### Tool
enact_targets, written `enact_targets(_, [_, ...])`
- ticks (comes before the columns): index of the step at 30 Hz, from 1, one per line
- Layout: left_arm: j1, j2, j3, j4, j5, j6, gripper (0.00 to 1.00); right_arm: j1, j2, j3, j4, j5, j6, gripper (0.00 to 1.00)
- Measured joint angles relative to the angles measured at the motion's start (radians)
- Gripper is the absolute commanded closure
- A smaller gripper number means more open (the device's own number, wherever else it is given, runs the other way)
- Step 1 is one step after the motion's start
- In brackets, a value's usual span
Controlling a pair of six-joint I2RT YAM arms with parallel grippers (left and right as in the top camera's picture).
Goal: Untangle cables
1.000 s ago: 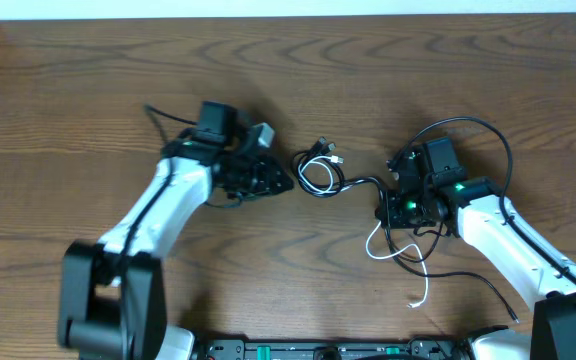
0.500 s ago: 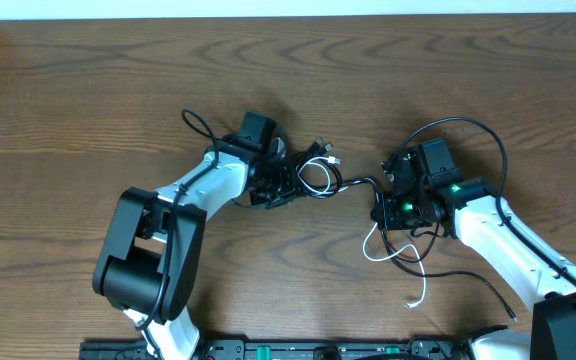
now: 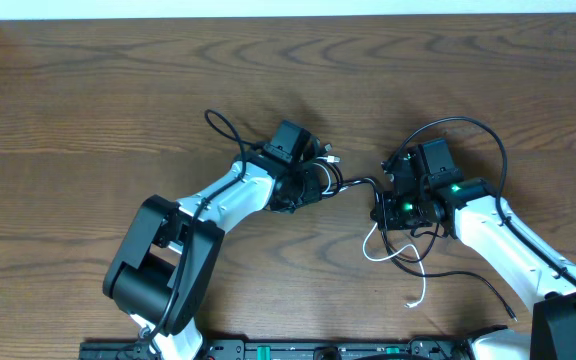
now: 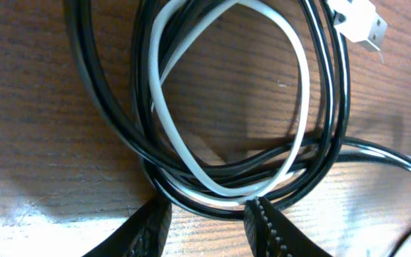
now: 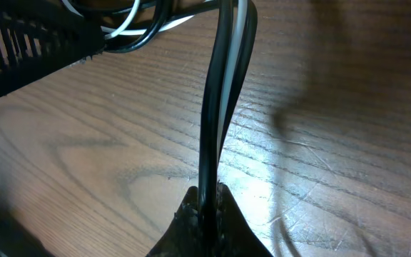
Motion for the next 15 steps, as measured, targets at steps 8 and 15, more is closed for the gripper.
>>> enact_targets(8, [-0.021,-0.002,0.0,0.001,-0.068,-0.032,0.93,0.0,0.0,0.0,-0.003,0.0,0.0,0.99])
enact_targets(15, [-0.019,-0.002,0.0,-0.035,-0.087,-0.004,0.93,0.0,0.0,0.0,-0.021,0.013,0.0,0.99])
